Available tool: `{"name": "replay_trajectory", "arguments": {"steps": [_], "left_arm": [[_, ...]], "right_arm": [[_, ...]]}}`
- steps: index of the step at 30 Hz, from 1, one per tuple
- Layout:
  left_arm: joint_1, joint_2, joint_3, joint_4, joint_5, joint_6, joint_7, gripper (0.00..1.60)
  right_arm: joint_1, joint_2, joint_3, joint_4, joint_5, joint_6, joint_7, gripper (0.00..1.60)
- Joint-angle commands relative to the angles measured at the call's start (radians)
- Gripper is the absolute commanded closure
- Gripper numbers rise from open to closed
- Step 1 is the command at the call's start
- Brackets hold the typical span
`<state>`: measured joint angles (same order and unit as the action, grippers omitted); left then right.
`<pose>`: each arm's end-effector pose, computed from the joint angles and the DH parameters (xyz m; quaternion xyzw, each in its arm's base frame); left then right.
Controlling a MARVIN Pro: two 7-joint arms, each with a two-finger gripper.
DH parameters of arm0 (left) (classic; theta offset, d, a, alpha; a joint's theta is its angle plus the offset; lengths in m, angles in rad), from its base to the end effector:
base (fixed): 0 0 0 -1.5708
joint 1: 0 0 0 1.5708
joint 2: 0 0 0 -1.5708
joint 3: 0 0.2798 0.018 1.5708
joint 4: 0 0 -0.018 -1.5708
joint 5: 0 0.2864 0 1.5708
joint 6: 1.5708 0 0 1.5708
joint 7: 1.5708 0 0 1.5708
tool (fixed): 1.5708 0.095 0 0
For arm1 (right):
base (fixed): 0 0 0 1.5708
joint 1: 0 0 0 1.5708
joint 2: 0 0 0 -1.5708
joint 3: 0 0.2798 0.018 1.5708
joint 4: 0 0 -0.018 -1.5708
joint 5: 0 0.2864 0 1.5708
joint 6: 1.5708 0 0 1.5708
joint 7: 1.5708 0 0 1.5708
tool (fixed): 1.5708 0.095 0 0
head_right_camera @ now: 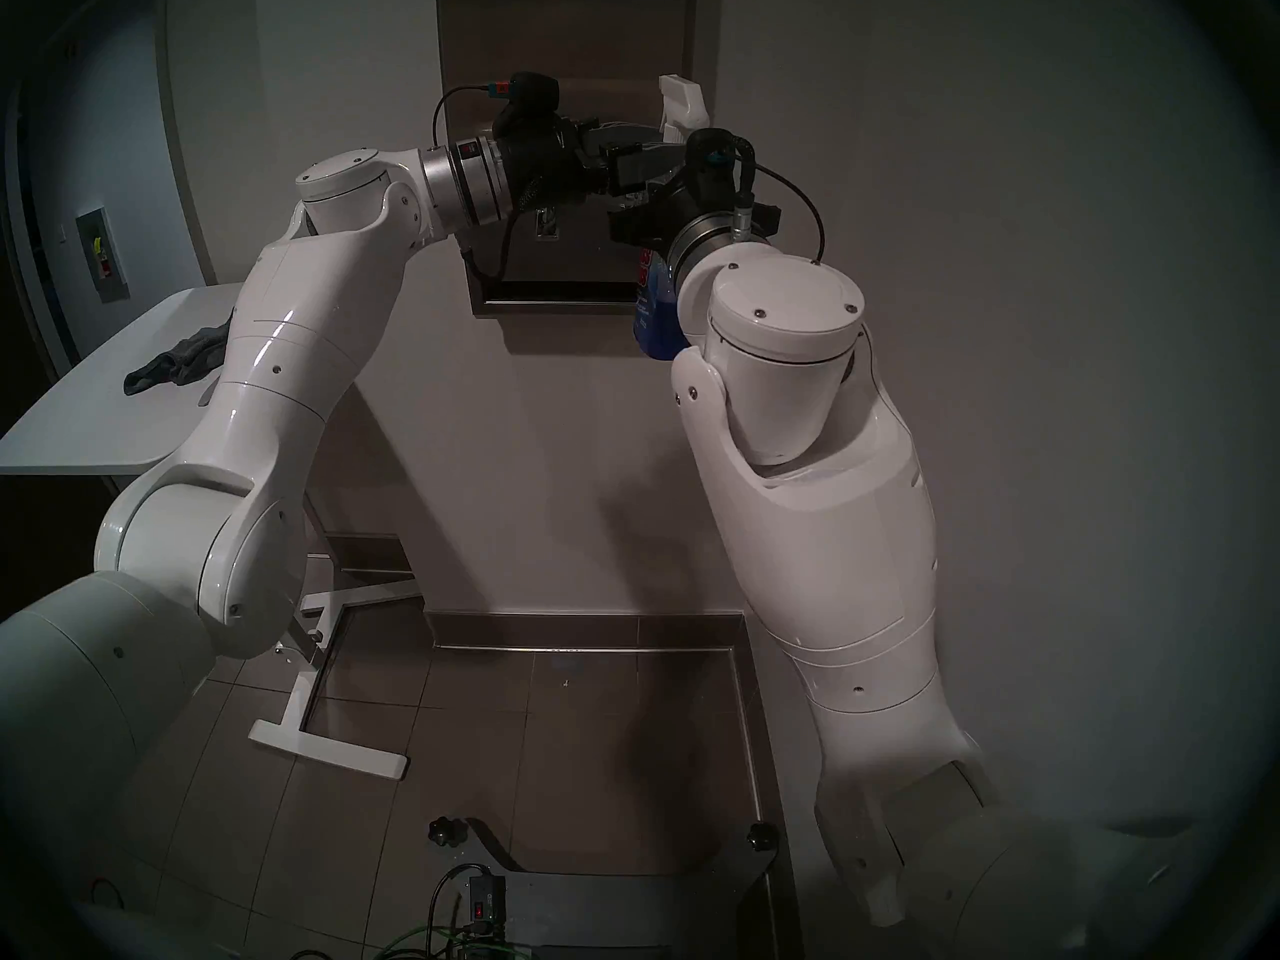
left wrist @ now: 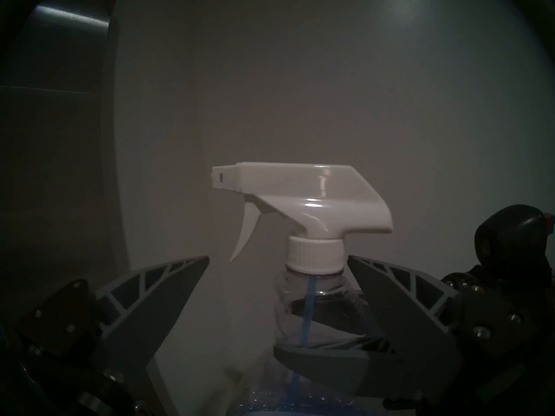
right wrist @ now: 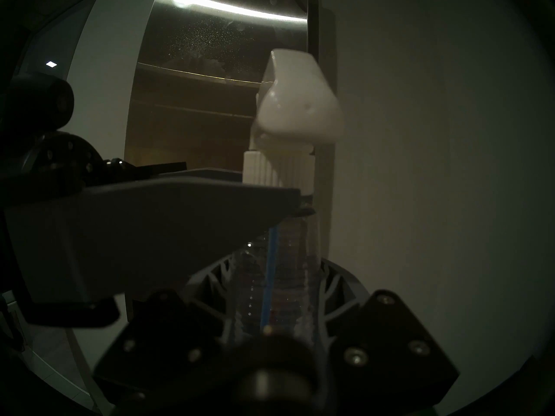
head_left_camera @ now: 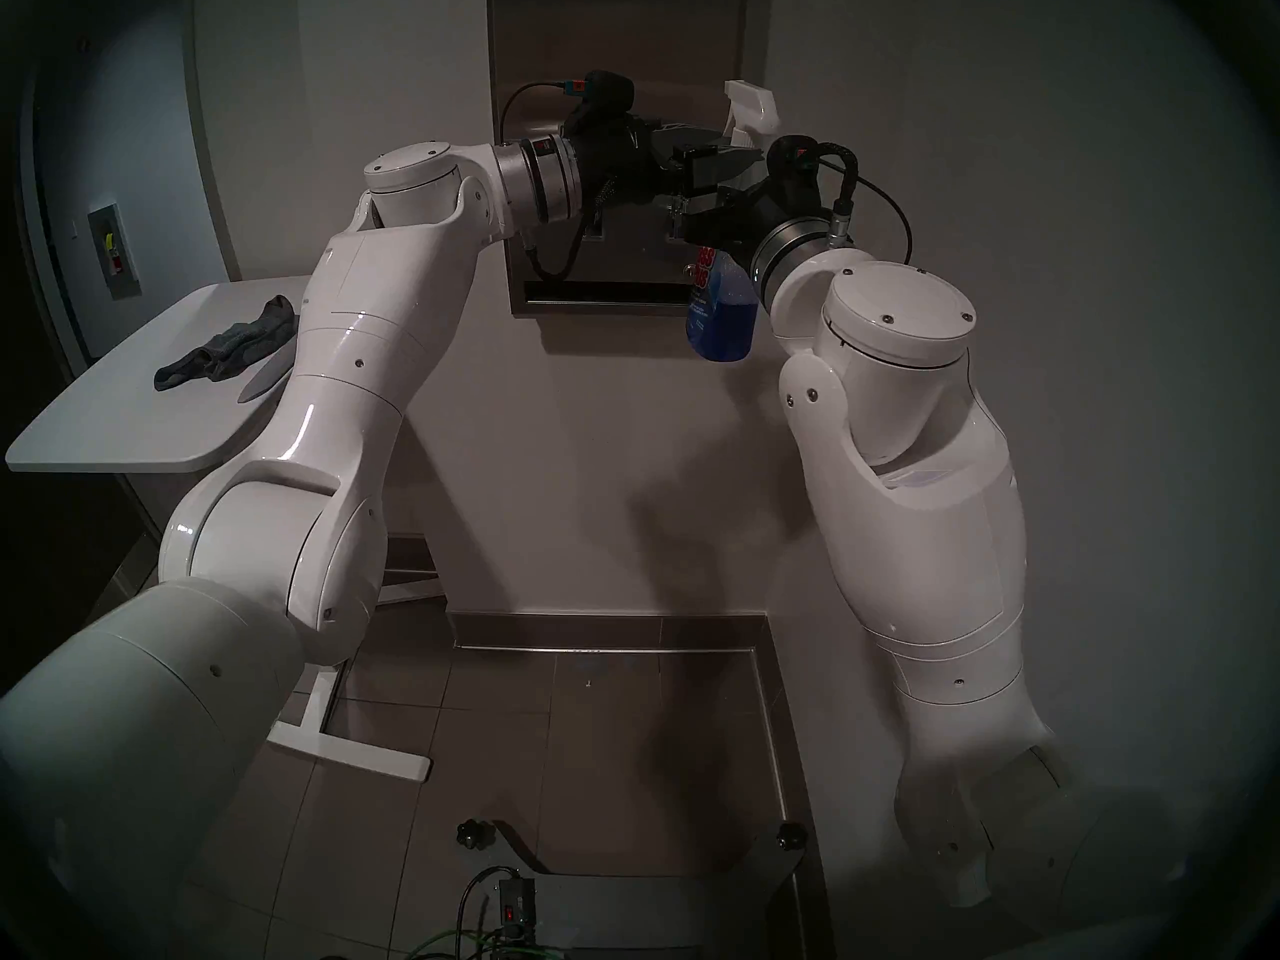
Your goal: Pick up the cleaner bottle and spray the cleaner onto the surface
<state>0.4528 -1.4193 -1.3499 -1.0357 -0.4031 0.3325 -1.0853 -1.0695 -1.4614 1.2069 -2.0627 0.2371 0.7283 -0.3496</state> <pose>0.5369 -0.0780 0.0455 0.4877 -0.4210 0.6501 0.4027 0.4027 0.0936 -0.0051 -0.6298 -0.0596 -0.7739 0.0306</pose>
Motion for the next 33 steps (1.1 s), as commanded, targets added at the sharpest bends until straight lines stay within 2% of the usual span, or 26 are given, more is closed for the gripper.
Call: {"name": "replay_trajectory", "arguments": {"steps": [1,2,4,5,14,15,20,33], "left_arm": [[-0.121,-0.013,-0.012,0.046,-0.002,-0.045,-0.029,0.0],[-0.107,-0.021,-0.02,0.034,-0.001,-0.048,-0.024,0.0],[-0.137,-0.027,-0.009,0.072,0.003,-0.058,-0.036,0.0],[-0.126,-0.033,-0.016,0.064,0.004,-0.063,-0.034,0.0],[-0.182,-0.058,-0.003,0.164,0.011,-0.107,-0.061,0.0],[-0.168,-0.063,-0.01,0.151,0.011,-0.107,-0.055,0.0],[-0.197,-0.081,0.009,0.209,0.021,-0.127,-0.067,0.0],[-0.206,-0.11,0.037,0.246,0.054,-0.177,-0.04,0.0]], "right_arm": [[0.047,-0.004,0.004,-0.047,-0.007,-0.023,0.005,1.6],[0.047,-0.004,0.004,-0.047,-0.007,-0.023,0.005,1.6],[0.047,-0.004,0.004,-0.047,-0.008,-0.023,0.006,1.6],[0.047,-0.004,0.004,-0.047,-0.008,-0.023,0.006,1.6],[0.047,-0.004,0.004,-0.047,-0.008,-0.023,0.009,1.6],[0.047,-0.004,0.005,-0.047,-0.009,-0.024,0.009,1.6],[0.047,-0.004,0.005,-0.048,-0.009,-0.025,0.01,1.6],[0.047,-0.004,0.005,-0.048,-0.011,-0.024,0.012,1.6]]}}
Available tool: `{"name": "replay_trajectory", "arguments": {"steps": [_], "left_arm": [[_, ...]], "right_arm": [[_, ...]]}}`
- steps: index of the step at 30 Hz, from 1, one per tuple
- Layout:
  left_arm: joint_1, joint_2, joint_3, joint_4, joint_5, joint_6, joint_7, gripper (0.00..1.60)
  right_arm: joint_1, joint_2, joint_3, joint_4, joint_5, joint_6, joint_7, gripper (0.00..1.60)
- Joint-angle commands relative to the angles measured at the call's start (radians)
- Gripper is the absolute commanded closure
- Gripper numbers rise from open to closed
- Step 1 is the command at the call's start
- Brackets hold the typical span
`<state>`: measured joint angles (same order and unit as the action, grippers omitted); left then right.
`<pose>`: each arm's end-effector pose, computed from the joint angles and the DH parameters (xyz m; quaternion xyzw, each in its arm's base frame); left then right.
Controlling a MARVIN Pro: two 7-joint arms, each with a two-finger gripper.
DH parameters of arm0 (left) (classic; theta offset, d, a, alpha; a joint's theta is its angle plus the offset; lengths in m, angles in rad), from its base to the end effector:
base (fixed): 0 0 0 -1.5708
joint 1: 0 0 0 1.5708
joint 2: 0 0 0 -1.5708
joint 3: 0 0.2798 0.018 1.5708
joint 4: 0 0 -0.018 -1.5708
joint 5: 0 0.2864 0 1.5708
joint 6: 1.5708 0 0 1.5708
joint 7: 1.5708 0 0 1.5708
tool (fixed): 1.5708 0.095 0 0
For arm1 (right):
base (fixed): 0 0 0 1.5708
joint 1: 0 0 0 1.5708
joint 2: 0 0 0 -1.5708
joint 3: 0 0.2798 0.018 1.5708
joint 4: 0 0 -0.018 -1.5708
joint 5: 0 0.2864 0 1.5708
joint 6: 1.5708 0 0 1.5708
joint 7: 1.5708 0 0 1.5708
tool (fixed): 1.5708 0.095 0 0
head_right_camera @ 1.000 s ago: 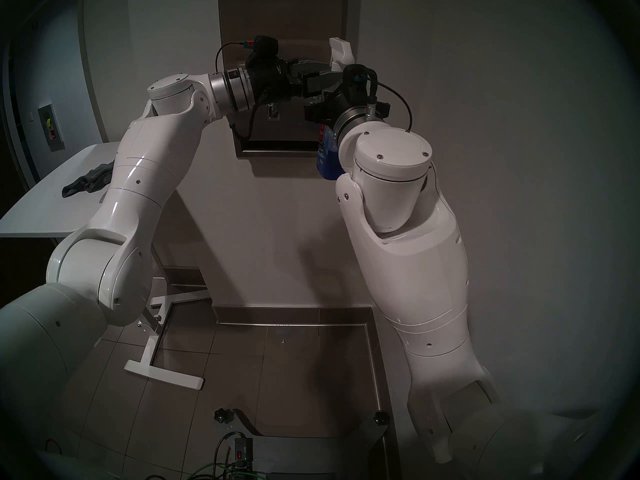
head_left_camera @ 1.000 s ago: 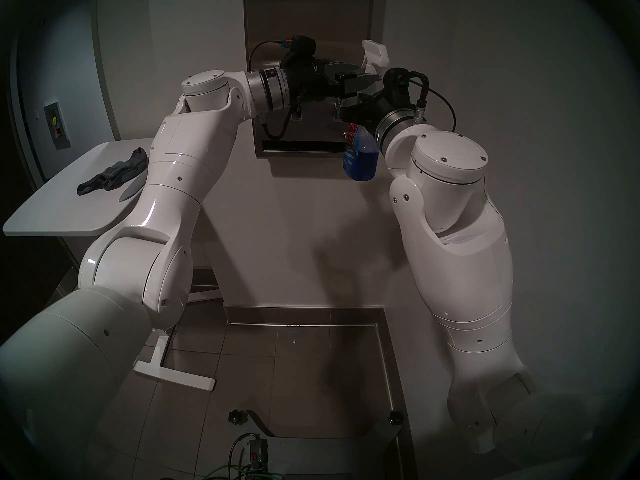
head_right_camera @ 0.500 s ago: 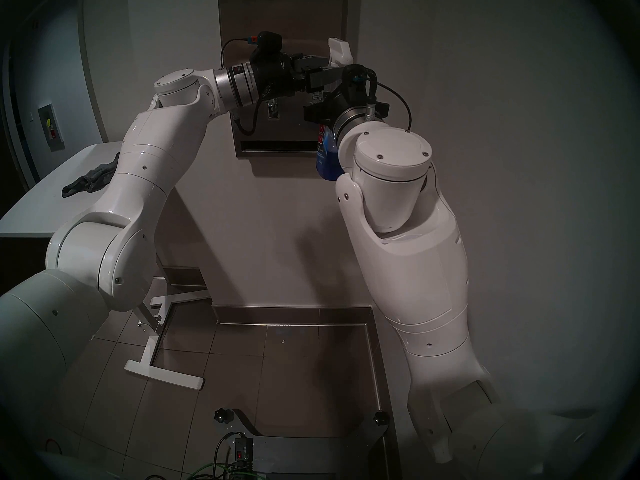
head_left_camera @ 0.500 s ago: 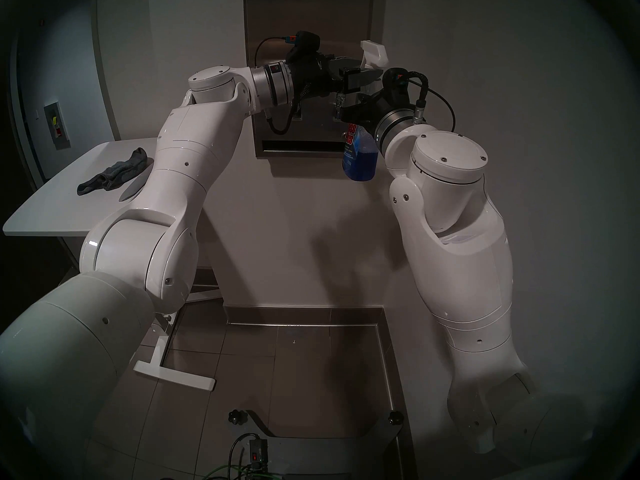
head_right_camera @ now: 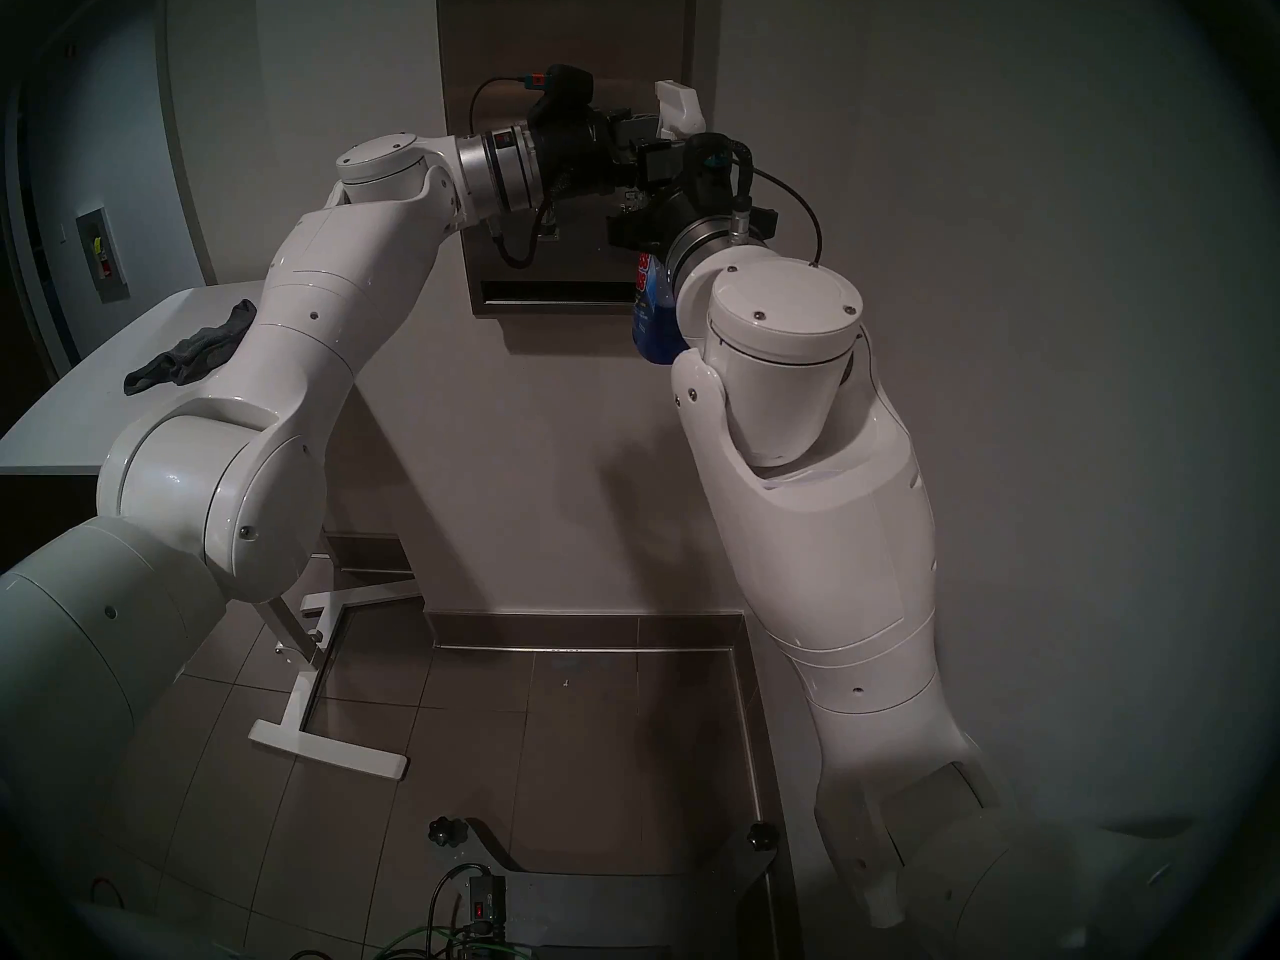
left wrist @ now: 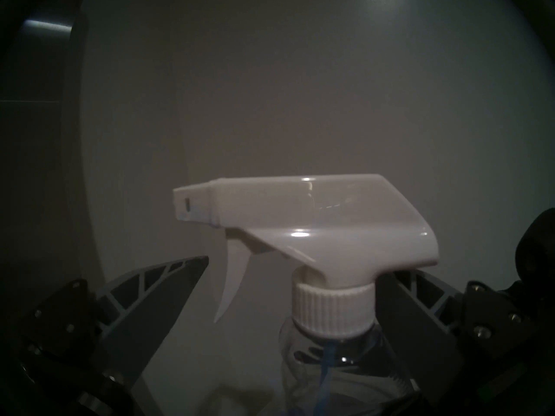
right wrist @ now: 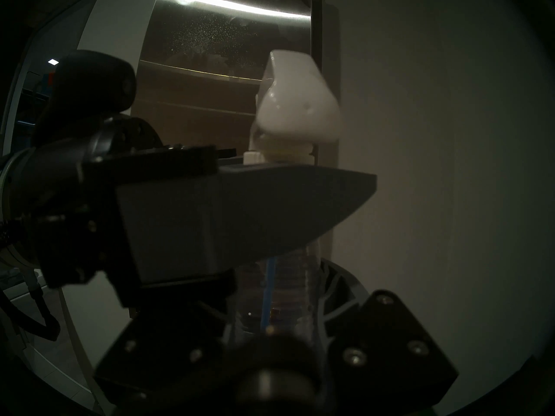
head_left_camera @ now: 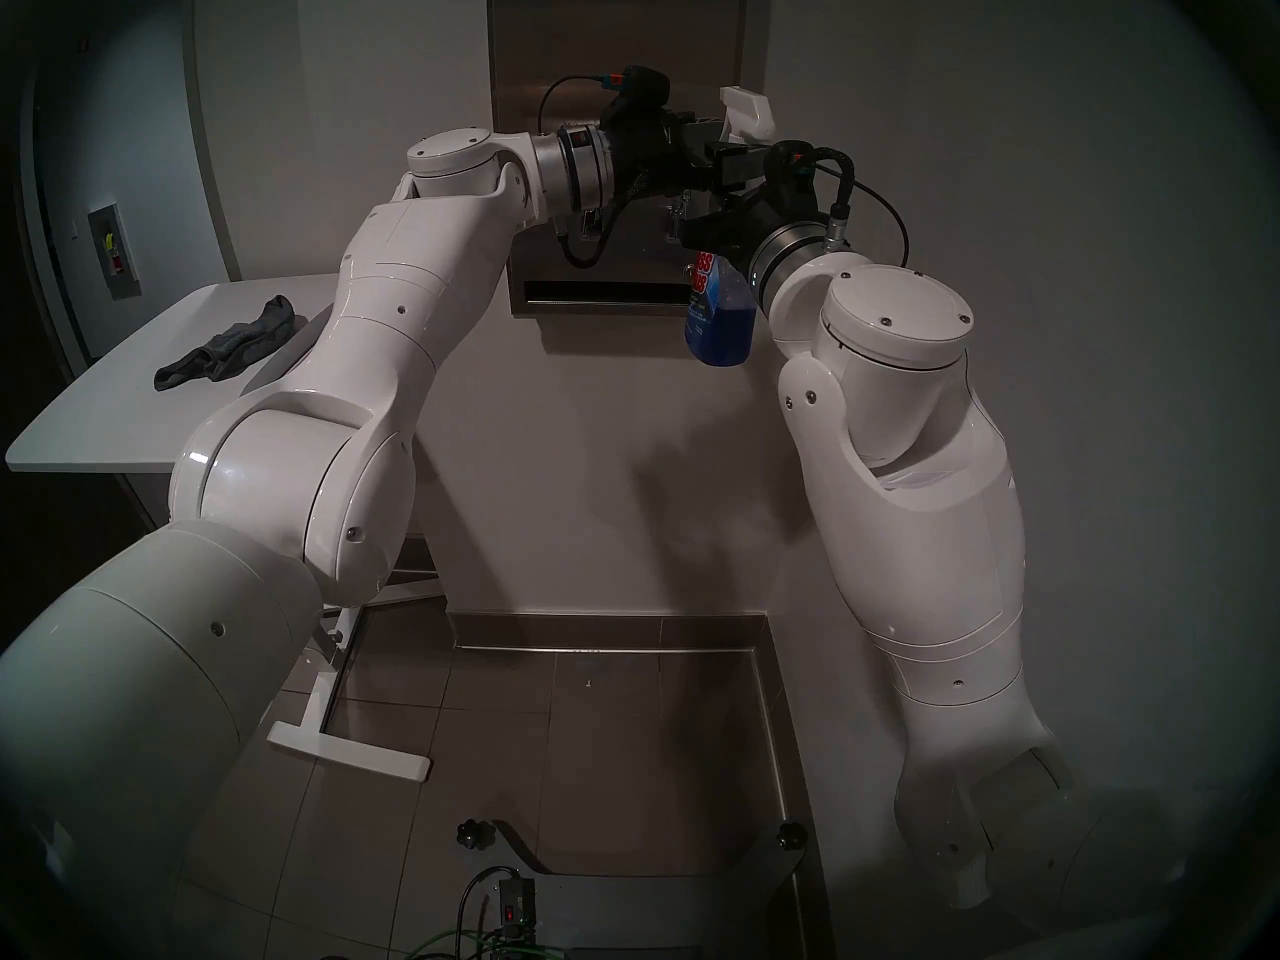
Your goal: Pick up the cleaner bottle and spray the cleaner onto the surface
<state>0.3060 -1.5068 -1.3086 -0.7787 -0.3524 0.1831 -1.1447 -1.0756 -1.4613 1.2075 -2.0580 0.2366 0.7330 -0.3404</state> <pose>0.5580 -0.1128 0.0541 0.4659 -0.4556 0.6446 0.3998 0.4038 0.0942 -0.0092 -0.6353 -0.0633 -0.7690 0.0318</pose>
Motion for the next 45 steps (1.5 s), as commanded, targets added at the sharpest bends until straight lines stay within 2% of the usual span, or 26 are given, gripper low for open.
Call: {"name": "replay_trajectory", "arguments": {"steps": [1,13,17,19,22,24,29,39,40,41,42,43,44,45], "left_arm": [[-0.059,-0.021,-0.004,-0.014,0.008,-0.031,0.024,0.0],[-0.035,0.007,-0.008,-0.071,0.038,-0.023,0.032,0.0],[-0.022,0.041,0.012,-0.106,0.067,0.017,0.021,0.0],[-0.019,0.054,0.023,-0.115,0.081,0.068,0.022,0.0],[-0.013,0.064,0.031,-0.124,0.089,0.101,0.016,0.0],[-0.005,0.074,0.04,-0.141,0.096,0.162,0.013,0.0],[0.006,0.075,0.039,-0.163,0.092,0.213,0.017,0.0],[0.018,0.049,-0.002,-0.179,0.072,0.24,0.064,0.0],[0.019,0.048,-0.005,-0.18,0.074,0.241,0.075,0.29],[0.021,0.044,-0.012,-0.179,0.072,0.236,0.086,0.43],[0.023,0.042,-0.015,-0.179,0.071,0.233,0.091,0.82],[0.028,0.04,-0.022,-0.181,0.072,0.225,0.107,0.97],[0.033,0.038,-0.028,-0.182,0.069,0.218,0.114,1.6],[0.04,0.036,-0.035,-0.186,0.066,0.201,0.121,1.6]], "right_arm": [[0.053,-0.005,0.005,-0.053,-0.011,-0.029,0.003,1.6],[0.053,-0.005,0.005,-0.053,-0.012,-0.029,0.005,1.6],[0.052,-0.005,0.005,-0.053,-0.012,-0.03,0.006,1.6],[0.052,-0.005,0.006,-0.053,-0.013,-0.03,0.007,1.6],[0.052,-0.005,0.006,-0.053,-0.013,-0.03,0.008,1.6],[0.052,-0.006,0.006,-0.053,-0.013,-0.029,0.009,1.6],[0.052,-0.007,0.007,-0.052,-0.014,-0.027,0.011,1.6],[0.052,-0.008,0.008,-0.052,-0.015,-0.025,0.012,1.6],[0.052,-0.008,0.008,-0.052,-0.015,-0.024,0.012,1.6],[0.052,-0.008,0.008,-0.052,-0.015,-0.024,0.012,1.6],[0.052,-0.008,0.008,-0.052,-0.015,-0.024,0.012,1.6],[0.052,-0.008,0.008,-0.052,-0.015,-0.024,0.012,1.6],[0.052,-0.009,0.008,-0.052,-0.015,-0.024,0.012,1.6],[0.052,-0.009,0.008,-0.052,-0.015,-0.024,0.012,1.6]]}}
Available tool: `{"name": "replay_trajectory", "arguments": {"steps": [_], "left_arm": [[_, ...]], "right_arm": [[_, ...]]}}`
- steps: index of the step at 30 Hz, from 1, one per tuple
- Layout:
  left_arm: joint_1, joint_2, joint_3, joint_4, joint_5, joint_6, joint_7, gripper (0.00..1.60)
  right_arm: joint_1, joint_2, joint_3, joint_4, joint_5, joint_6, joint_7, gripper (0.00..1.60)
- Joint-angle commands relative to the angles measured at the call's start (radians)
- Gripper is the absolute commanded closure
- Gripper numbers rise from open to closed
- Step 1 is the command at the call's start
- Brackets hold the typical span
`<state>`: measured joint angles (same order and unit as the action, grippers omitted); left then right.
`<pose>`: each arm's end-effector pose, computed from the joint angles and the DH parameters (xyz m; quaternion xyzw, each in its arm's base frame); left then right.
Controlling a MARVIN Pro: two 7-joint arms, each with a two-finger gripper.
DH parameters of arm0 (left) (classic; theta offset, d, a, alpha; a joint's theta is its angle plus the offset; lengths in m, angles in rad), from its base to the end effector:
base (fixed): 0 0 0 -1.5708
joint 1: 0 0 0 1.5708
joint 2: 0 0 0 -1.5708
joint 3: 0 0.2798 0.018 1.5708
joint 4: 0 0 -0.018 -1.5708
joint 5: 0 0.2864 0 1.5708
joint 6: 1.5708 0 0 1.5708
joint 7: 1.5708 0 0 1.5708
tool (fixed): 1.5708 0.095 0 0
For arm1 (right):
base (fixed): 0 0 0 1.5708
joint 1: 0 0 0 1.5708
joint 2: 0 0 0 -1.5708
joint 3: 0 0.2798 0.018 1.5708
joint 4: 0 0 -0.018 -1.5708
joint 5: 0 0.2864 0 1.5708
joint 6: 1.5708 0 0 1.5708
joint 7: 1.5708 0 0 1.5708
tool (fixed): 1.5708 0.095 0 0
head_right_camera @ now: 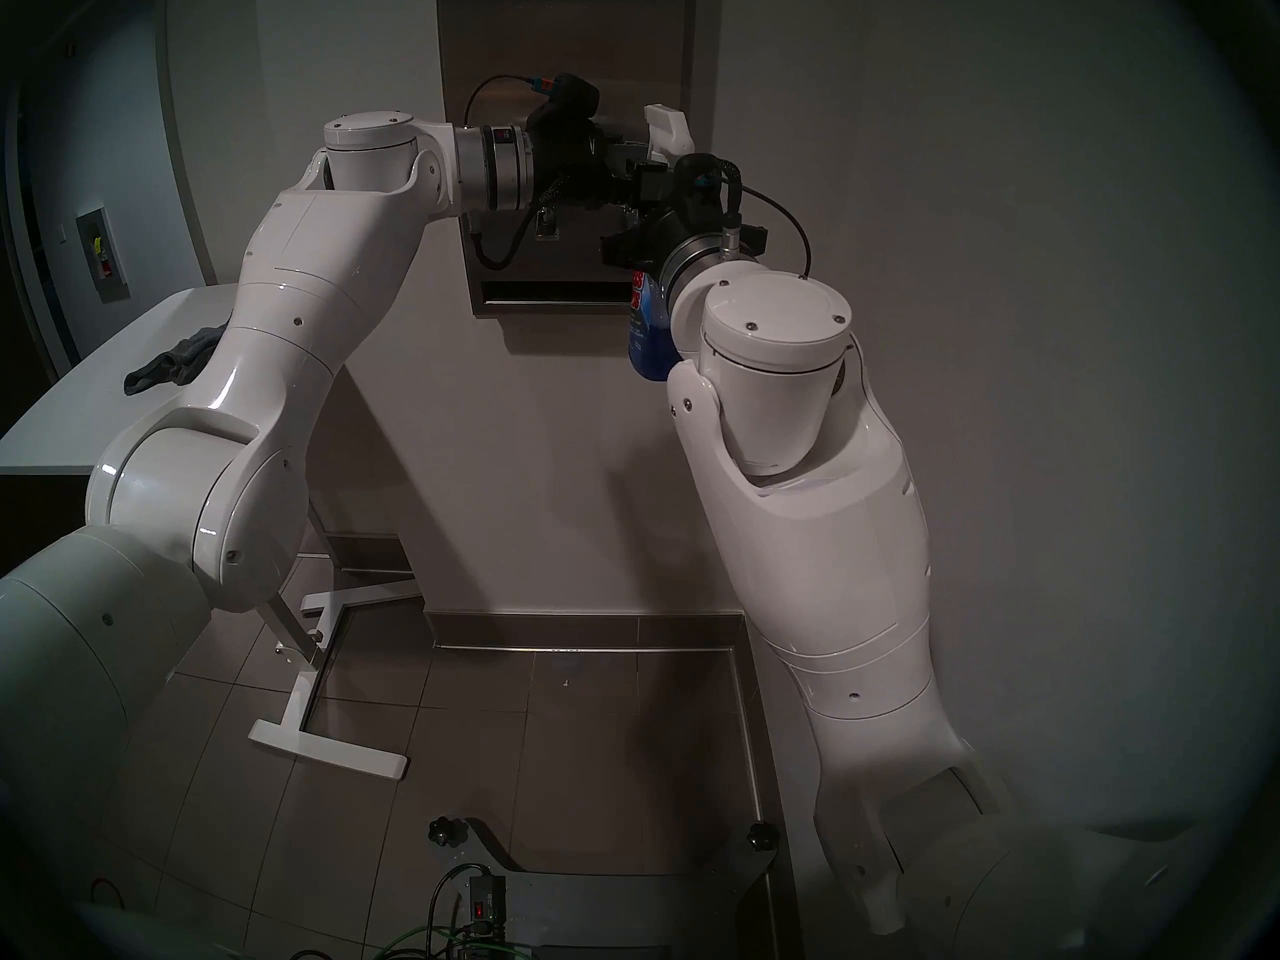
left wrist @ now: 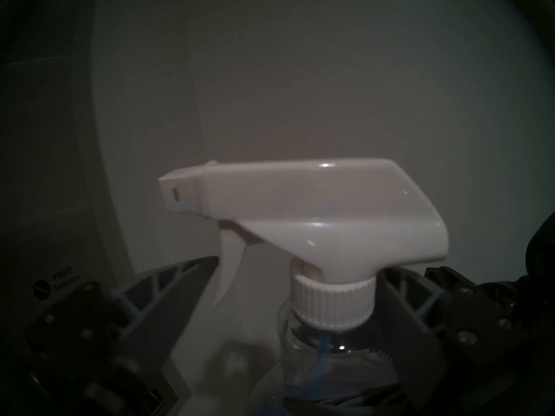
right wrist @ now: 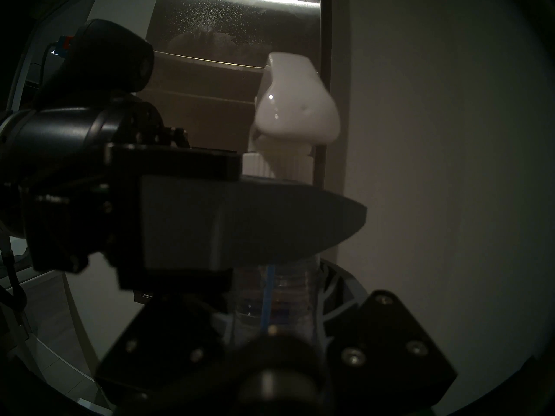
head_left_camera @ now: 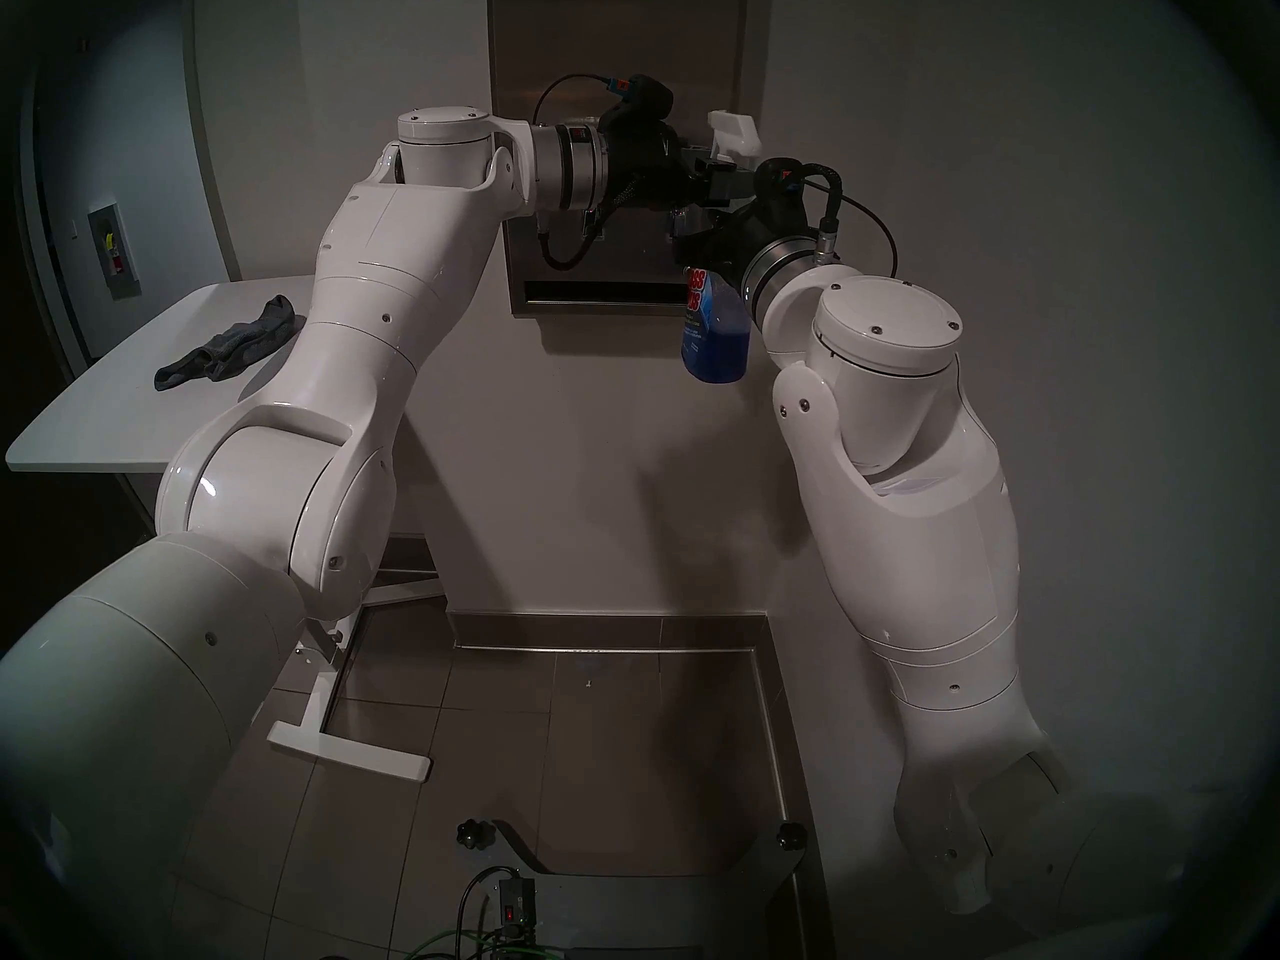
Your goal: Pick up the cleaner bottle and spray the cleaner onto the surface
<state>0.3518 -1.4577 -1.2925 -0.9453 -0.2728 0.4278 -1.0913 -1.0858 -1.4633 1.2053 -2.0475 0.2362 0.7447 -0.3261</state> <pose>0.5486 -0.1030 0.0551 0.5472 -0.4504 0.6025 0.3672 0.4059 0.0965 -0.0173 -0.6469 -0.0707 -0.7585 0.0345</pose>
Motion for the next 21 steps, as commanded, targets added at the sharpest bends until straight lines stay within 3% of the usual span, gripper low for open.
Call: {"name": "replay_trajectory", "arguments": {"steps": [1,14,15,16,17,18,21], "left_arm": [[-0.003,-0.012,-0.053,-0.021,-0.014,-0.047,0.071,1.6],[0.021,0.02,-0.087,-0.036,-0.02,-0.115,0.067,1.6],[0.018,0.024,-0.086,-0.035,-0.016,-0.119,0.069,1.19],[0.016,0.026,-0.088,-0.033,-0.016,-0.122,0.069,0.4],[0.014,0.028,-0.089,-0.031,-0.016,-0.126,0.07,0.13],[0.013,0.03,-0.091,-0.03,-0.016,-0.127,0.071,0.0],[0.012,0.035,-0.096,-0.029,-0.014,-0.138,0.078,0.0]], "right_arm": [[0.062,-0.007,0.01,-0.062,-0.014,-0.036,-0.003,1.6],[0.063,-0.008,0.011,-0.061,-0.014,-0.035,-0.001,1.6],[0.063,-0.008,0.011,-0.061,-0.014,-0.034,-0.001,1.6],[0.063,-0.008,0.011,-0.061,-0.014,-0.034,-0.001,1.6],[0.063,-0.009,0.011,-0.061,-0.014,-0.034,-0.001,1.6],[0.063,-0.009,0.011,-0.061,-0.014,-0.034,-0.001,1.6],[0.063,-0.008,0.011,-0.062,-0.015,-0.034,-0.002,1.6]]}}
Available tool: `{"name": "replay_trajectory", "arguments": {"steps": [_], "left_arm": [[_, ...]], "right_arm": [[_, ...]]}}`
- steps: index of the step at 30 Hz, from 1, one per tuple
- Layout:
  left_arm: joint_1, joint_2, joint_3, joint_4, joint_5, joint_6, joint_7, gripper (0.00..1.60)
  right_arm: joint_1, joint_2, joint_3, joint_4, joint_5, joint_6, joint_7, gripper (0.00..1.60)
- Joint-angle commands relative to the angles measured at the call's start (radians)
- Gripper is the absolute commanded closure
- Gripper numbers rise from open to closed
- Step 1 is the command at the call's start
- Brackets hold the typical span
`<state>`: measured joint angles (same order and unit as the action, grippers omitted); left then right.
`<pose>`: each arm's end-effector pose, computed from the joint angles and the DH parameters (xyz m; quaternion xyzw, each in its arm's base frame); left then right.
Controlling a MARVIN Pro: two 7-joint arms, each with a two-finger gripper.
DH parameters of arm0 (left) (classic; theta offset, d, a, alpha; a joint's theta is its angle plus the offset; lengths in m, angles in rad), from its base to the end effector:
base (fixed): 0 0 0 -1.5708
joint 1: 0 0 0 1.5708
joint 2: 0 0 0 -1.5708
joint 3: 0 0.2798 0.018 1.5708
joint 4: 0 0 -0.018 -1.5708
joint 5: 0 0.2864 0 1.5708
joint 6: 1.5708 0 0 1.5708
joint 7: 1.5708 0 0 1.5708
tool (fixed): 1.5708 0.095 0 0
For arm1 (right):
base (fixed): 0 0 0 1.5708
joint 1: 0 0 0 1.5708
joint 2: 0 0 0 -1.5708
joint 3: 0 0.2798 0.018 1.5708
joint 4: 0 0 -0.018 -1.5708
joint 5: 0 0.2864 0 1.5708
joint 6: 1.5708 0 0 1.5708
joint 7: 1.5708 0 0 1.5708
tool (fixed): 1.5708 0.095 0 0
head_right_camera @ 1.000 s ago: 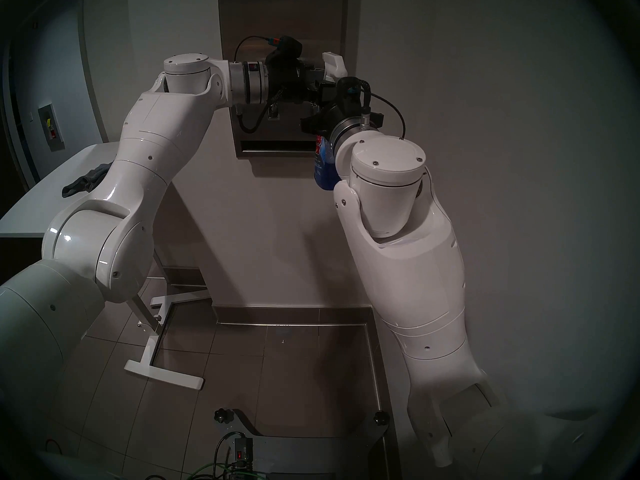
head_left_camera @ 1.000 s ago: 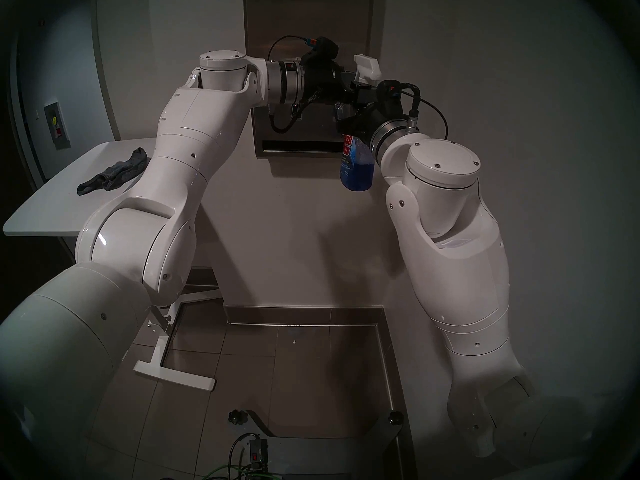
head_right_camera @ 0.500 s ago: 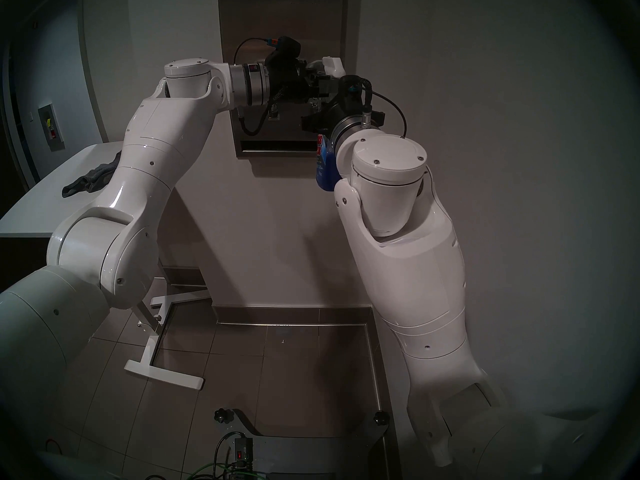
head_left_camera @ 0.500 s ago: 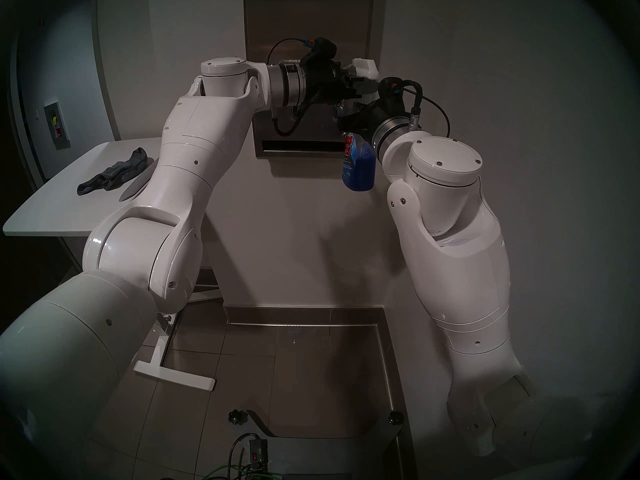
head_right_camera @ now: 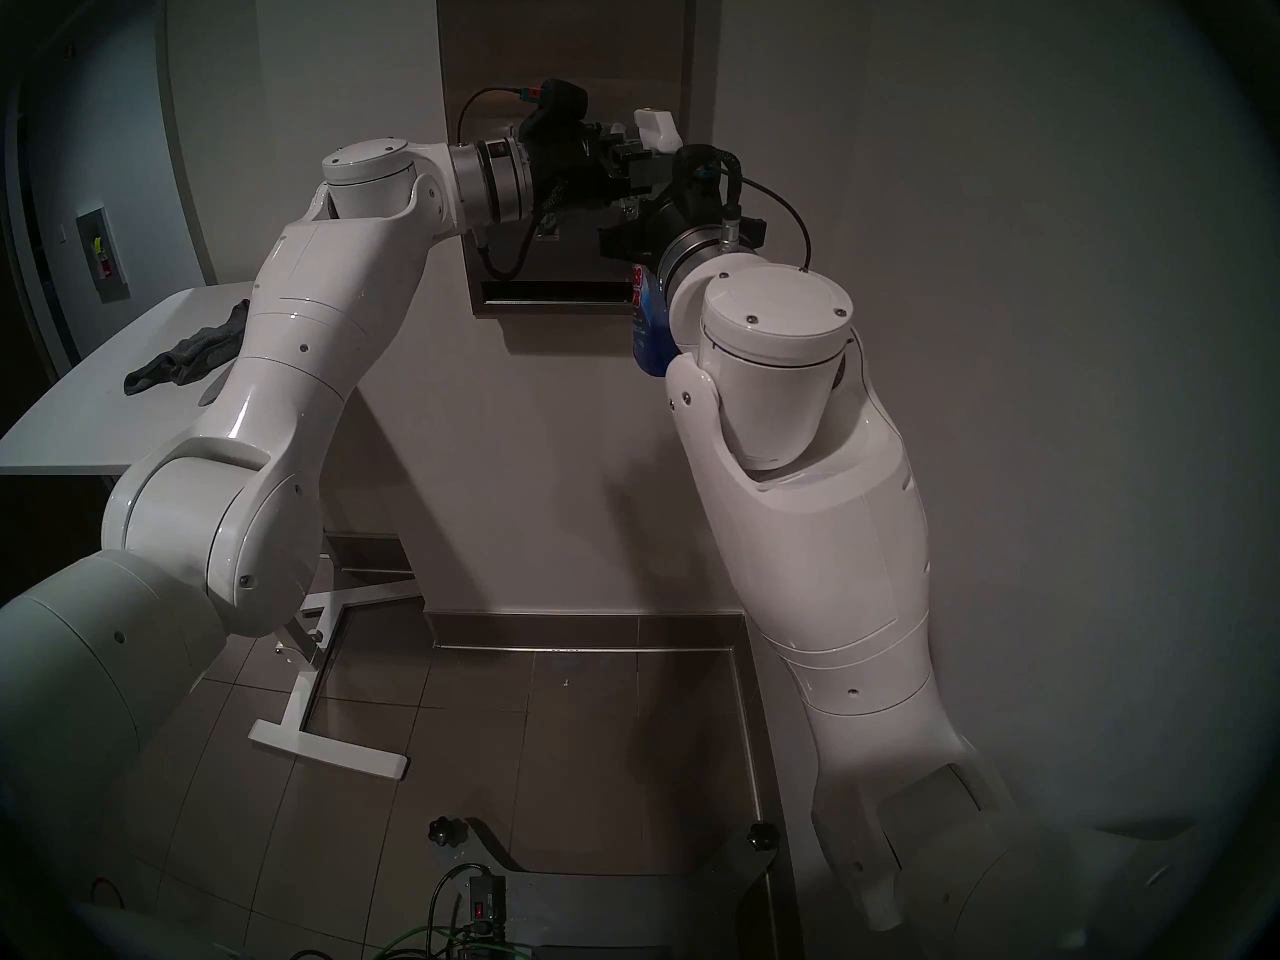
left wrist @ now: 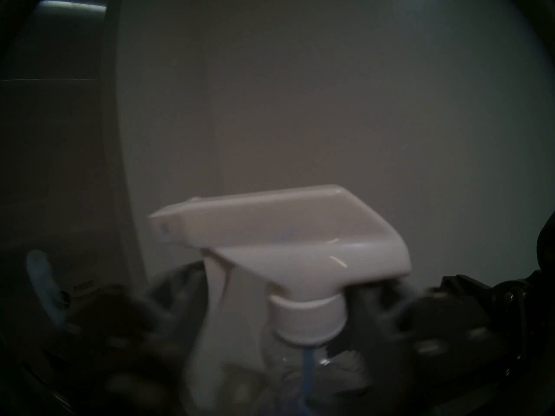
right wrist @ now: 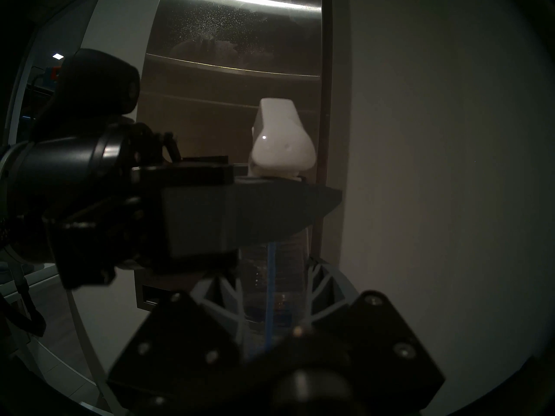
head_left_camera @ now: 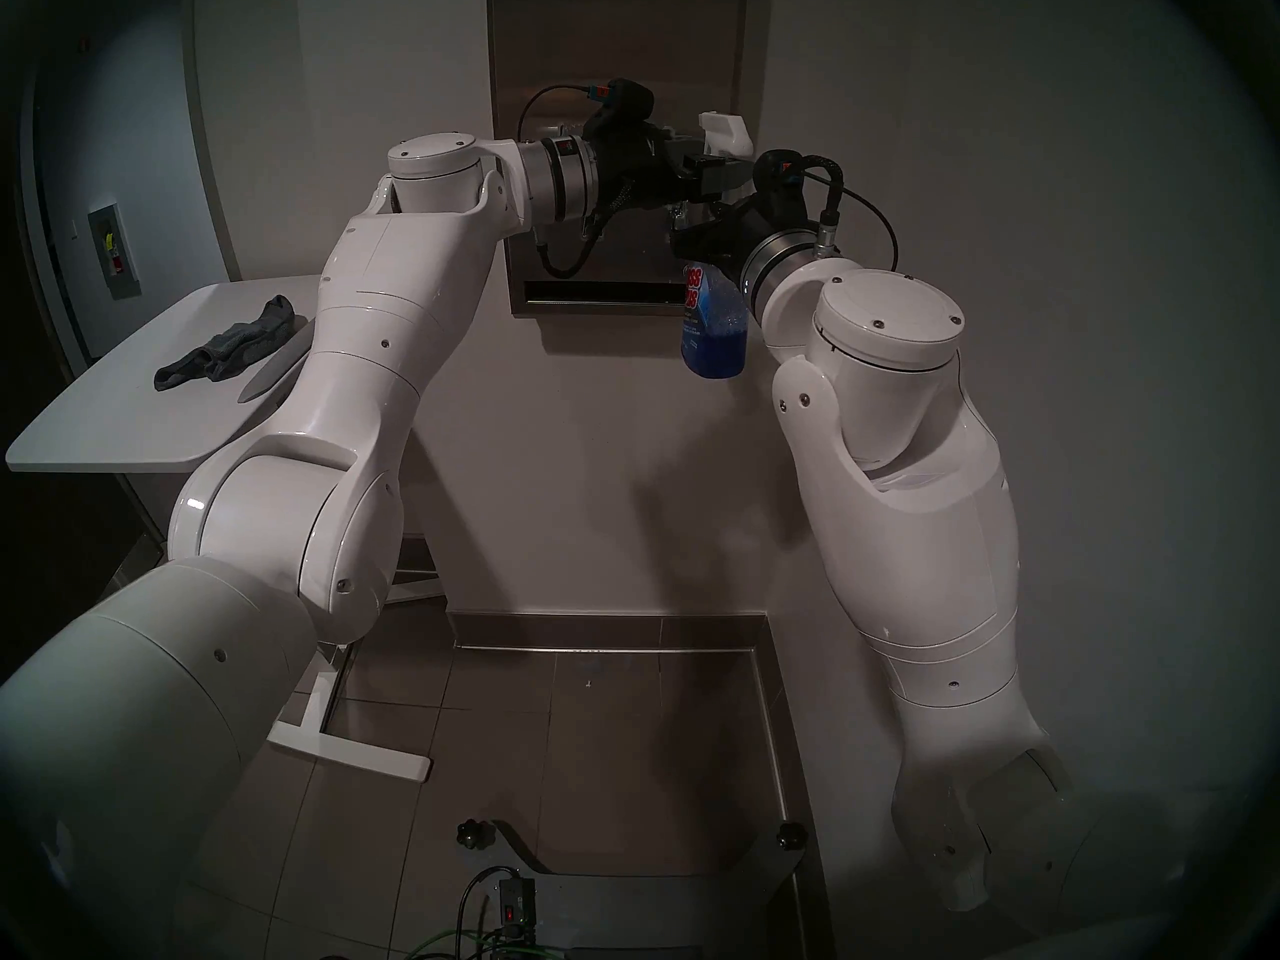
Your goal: Pick up the cleaner bottle and spray the cleaner onto the surface
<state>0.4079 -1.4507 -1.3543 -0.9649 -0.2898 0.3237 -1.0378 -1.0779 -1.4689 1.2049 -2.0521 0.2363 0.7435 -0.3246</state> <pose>0.5537 -0.0841 0.0454 0.5222 -0.4173 0.6531 0.3558 0.4046 0.0980 -0.0123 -0.6416 -0.0704 -0.7629 0.0383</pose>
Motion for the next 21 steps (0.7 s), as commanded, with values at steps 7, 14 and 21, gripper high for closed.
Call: {"name": "replay_trajectory", "arguments": {"steps": [7,14,21], "left_arm": [[-0.044,0.039,-0.035,-0.005,0.004,-0.053,0.025,0.0],[-0.044,0.038,-0.033,0.0,0.001,-0.062,0.026,0.0],[-0.045,0.029,-0.026,0.013,0.003,-0.071,0.03,0.0]], "right_arm": [[0.055,-0.003,0.011,-0.058,-0.016,-0.034,-0.003,1.6],[0.055,-0.003,0.011,-0.058,-0.016,-0.035,-0.002,1.6],[0.055,-0.003,0.011,-0.058,-0.016,-0.035,-0.002,1.6]]}}
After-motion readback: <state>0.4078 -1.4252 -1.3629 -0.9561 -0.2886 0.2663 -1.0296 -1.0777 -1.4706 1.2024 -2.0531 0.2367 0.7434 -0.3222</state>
